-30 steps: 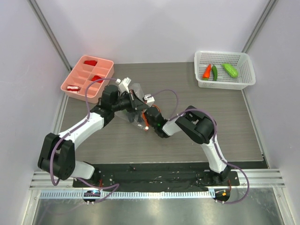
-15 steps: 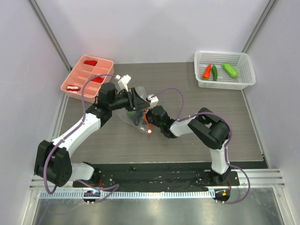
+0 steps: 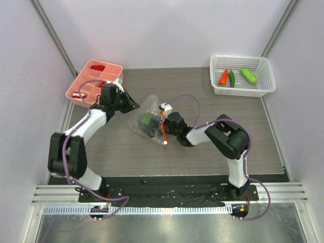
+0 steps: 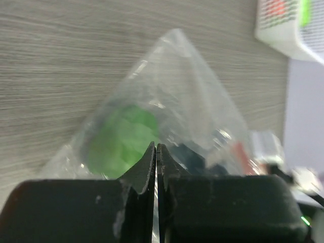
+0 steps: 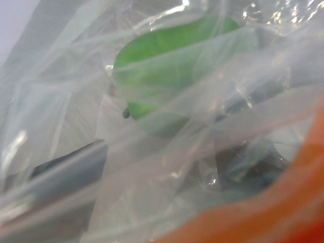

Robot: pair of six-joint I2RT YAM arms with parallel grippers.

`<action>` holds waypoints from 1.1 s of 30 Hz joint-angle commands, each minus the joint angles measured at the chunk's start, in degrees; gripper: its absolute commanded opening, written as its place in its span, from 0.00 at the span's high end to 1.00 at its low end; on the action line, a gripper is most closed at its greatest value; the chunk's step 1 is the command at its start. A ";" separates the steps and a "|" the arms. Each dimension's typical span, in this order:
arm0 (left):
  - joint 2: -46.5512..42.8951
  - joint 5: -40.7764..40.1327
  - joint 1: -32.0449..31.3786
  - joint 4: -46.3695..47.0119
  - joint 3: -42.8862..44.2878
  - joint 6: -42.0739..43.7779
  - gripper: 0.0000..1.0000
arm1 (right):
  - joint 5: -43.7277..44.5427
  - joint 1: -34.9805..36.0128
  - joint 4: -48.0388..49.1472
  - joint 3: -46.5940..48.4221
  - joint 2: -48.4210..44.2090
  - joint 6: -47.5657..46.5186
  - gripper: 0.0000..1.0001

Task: Open the zip-top bag and remove the fake food

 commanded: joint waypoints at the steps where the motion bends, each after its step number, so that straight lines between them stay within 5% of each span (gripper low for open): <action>1: 8.15 -3.24 0.52 -2.16 4.98 0.95 1.00 | -4.30 -0.06 0.30 0.98 -2.22 -1.34 0.07; 6: 12.72 -6.13 1.31 0.57 3.58 0.34 1.00 | -4.83 0.03 0.74 0.98 -2.31 -1.87 0.07; 25: 21.96 4.05 -4.84 -4.70 5.51 -3.10 1.00 | 3.87 0.03 -0.93 6.17 1.20 -2.57 0.04; 29: 21.52 5.55 -4.75 -4.70 5.68 -3.18 1.00 | 4.13 0.03 -1.73 6.52 1.56 -3.36 0.12; 33: 19.94 5.03 -4.67 -5.23 5.60 -2.74 1.00 | 4.66 -0.06 -0.66 5.99 1.03 -3.36 0.33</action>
